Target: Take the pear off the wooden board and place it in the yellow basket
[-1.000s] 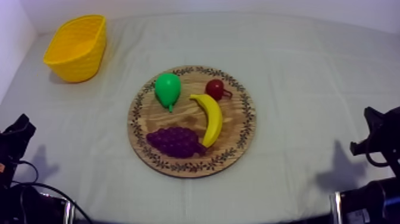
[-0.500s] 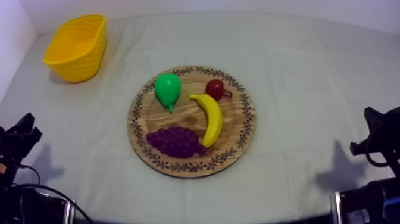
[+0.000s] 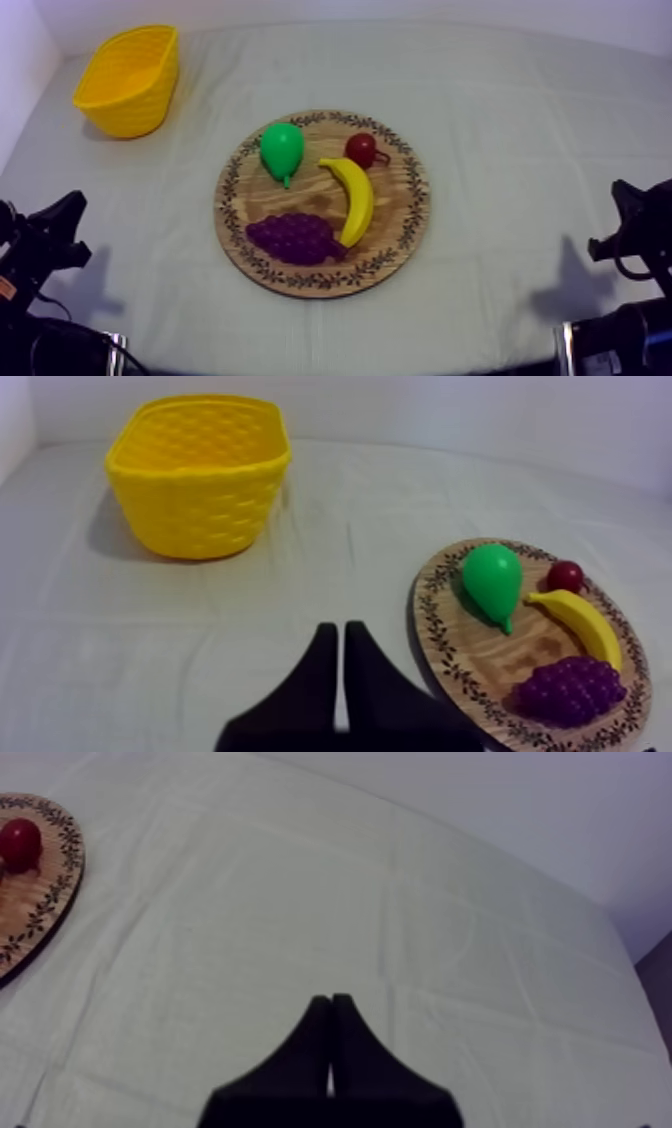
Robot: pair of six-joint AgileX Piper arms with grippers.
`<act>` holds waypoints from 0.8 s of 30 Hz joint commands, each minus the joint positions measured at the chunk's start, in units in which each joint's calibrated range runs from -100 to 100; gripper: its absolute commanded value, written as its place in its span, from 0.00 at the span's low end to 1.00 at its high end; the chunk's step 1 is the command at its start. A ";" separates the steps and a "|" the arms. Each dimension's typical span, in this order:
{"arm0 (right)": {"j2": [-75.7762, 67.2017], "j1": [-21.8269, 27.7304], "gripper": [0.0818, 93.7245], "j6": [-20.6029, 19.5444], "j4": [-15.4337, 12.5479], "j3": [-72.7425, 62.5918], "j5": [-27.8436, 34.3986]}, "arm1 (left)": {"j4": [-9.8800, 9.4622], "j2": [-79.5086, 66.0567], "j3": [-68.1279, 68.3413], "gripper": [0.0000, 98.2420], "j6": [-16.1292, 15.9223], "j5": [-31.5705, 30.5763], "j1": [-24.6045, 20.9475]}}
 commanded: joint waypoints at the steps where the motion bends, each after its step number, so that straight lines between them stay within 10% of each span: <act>1: 0.00 0.00 0.00 0.00 -0.02 -0.02 0.03 | -0.02 0.52 -0.18 0.00 0.79 -0.76 1.62; 12: 0.00 0.00 0.00 0.01 -0.02 -0.02 0.03 | 2.09 14.74 -5.74 0.00 2.11 -4.13 6.80; 24: 0.00 0.00 0.00 0.01 -0.02 -0.02 0.03 | 5.59 38.09 -25.54 0.00 2.79 12.58 6.29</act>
